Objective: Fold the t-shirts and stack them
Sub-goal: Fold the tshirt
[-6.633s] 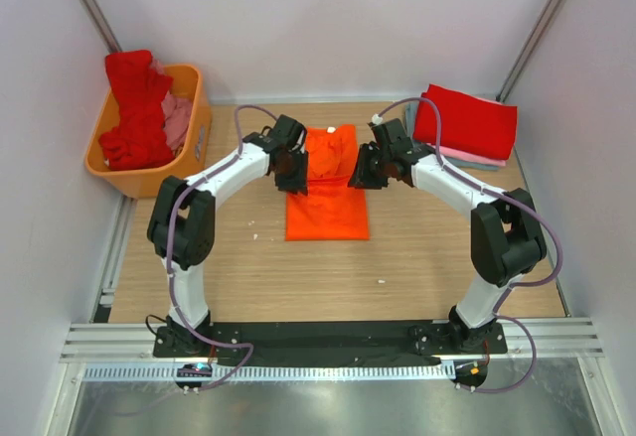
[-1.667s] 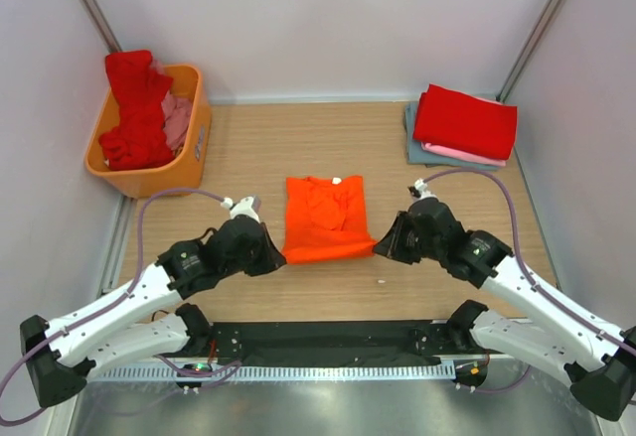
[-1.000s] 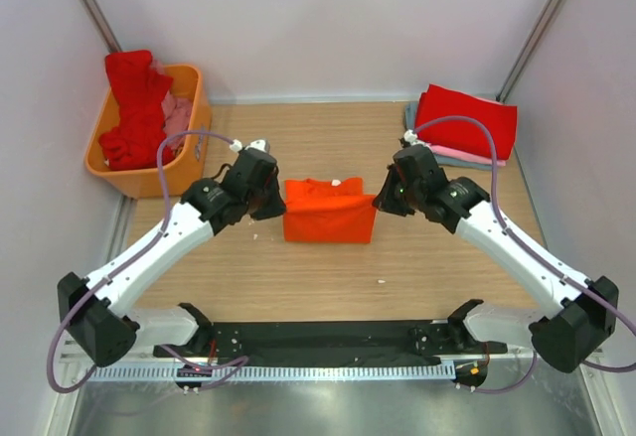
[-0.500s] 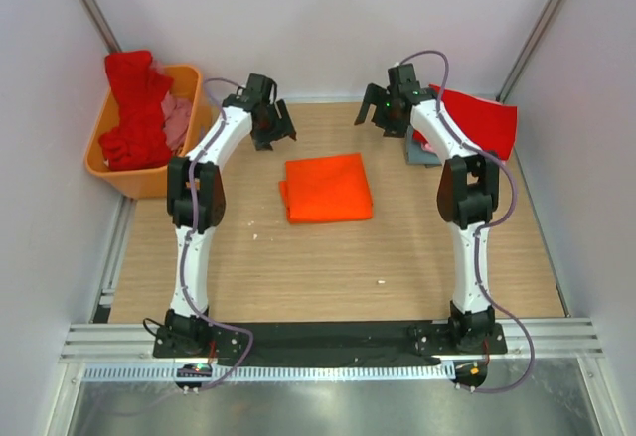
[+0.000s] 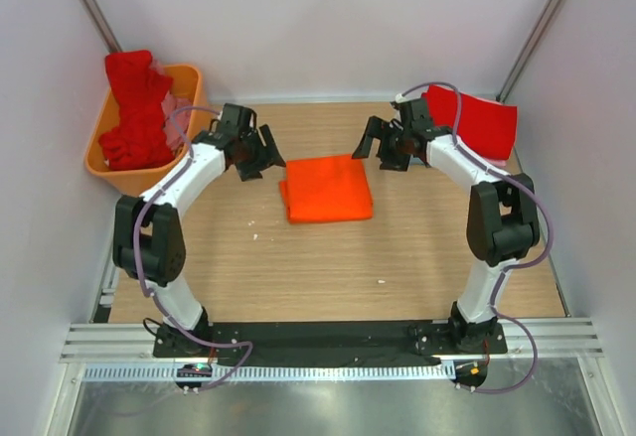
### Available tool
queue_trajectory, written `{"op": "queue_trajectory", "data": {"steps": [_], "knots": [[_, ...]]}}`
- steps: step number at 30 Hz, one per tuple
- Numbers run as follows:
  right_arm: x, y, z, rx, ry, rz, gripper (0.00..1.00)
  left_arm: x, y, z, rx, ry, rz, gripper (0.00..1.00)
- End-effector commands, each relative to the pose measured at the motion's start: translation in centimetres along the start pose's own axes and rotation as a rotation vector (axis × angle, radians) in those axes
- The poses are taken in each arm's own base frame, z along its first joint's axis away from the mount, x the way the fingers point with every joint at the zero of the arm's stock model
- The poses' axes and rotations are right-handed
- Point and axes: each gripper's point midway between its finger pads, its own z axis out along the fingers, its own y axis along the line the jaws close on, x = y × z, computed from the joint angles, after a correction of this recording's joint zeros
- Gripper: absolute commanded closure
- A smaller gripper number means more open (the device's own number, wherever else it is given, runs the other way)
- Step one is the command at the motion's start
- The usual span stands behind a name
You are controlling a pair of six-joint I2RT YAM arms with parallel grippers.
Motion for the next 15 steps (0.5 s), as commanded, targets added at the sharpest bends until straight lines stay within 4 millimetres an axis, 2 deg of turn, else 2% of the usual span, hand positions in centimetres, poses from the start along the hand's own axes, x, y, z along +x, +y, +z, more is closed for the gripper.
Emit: {"op": "queue_trajectory", "data": {"steps": [1,2,3,4,6,7,9,11,15], "knots": [[1.1,-0.7,0.8,-0.024,0.001,0.0,0.0,2.7,-0.7,1.2,0.13,0.036,-0.012,0.28],[1.5,-0.9,1.0,-0.02,0.004,0.0,0.0,2.8,-1.1,1.4,0.157,0.024,-0.004,0.28],[1.8,-1.1,1.1,-0.019,0.009,0.005,0.0,4.1,-1.2,1.7,0.165,0.049,0.015,0.27],[2.6,-1.8,1.4,-0.011,0.025,0.014,0.0,4.8,-1.4,2.1,0.17,0.065,0.029,0.27],[3.1,-1.5,1.5,-0.037,0.03,0.016,0.0,6.3,-2.1,2.5,0.169,0.089,0.064,0.27],[4.1,-1.8,1.6,-0.039,0.045,0.039,0.02,6.8,-2.2,2.7,0.165,0.094,0.076,0.27],[3.9,-1.0,1.0,-0.079,0.018,0.033,0.02,8.0,-2.0,3.1,0.128,0.101,0.091,0.29],[4.9,-1.5,0.8,-0.069,0.03,0.041,0.02,8.5,-1.3,3.1,0.077,0.091,0.076,0.31],[5.9,-2.1,-0.2,-0.056,0.023,0.026,0.02,10.8,0.0,3.4,-0.018,0.086,0.083,0.33]]}}
